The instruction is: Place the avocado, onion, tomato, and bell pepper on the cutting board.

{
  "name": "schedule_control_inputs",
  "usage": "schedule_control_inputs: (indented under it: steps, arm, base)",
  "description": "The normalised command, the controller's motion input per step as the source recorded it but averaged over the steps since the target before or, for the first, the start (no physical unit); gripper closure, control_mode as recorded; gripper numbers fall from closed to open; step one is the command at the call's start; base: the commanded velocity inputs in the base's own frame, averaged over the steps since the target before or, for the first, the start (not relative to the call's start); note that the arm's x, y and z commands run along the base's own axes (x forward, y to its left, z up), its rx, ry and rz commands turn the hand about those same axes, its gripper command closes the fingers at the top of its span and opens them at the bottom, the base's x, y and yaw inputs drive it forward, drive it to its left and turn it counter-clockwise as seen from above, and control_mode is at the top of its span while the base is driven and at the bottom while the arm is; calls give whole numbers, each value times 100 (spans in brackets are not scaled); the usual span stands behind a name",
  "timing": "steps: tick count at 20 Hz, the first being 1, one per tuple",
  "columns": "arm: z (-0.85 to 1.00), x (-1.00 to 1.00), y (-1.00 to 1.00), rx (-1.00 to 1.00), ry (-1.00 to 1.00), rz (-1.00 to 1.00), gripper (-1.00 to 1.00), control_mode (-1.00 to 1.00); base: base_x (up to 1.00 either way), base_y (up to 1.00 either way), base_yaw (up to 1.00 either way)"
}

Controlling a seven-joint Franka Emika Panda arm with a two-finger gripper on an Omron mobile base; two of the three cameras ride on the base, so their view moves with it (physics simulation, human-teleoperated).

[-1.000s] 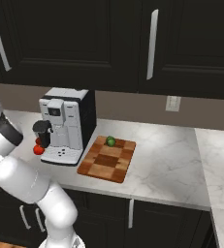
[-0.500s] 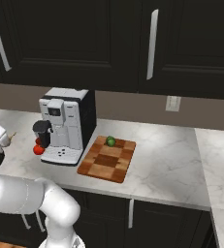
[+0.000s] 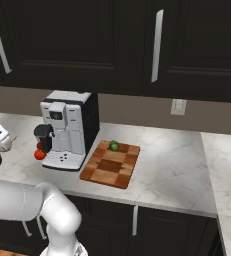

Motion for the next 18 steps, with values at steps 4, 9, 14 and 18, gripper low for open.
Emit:
schedule_control_inputs:
  steps: [4, 9, 14, 18]
  arm:
    - [21, 46, 14, -5, 9, -5, -100, -100]
    - [0, 16, 7, -3, 9, -3, -100, -100]
    - [-9, 9, 3, -3, 9, -3, -100, -100]
    - [-41, 12, 0, 0, 9, -3, -100, -100]
  base:
    - [0, 0, 0]
    - [0, 0, 0]
    - [0, 0, 0]
    - [0, 0, 0]
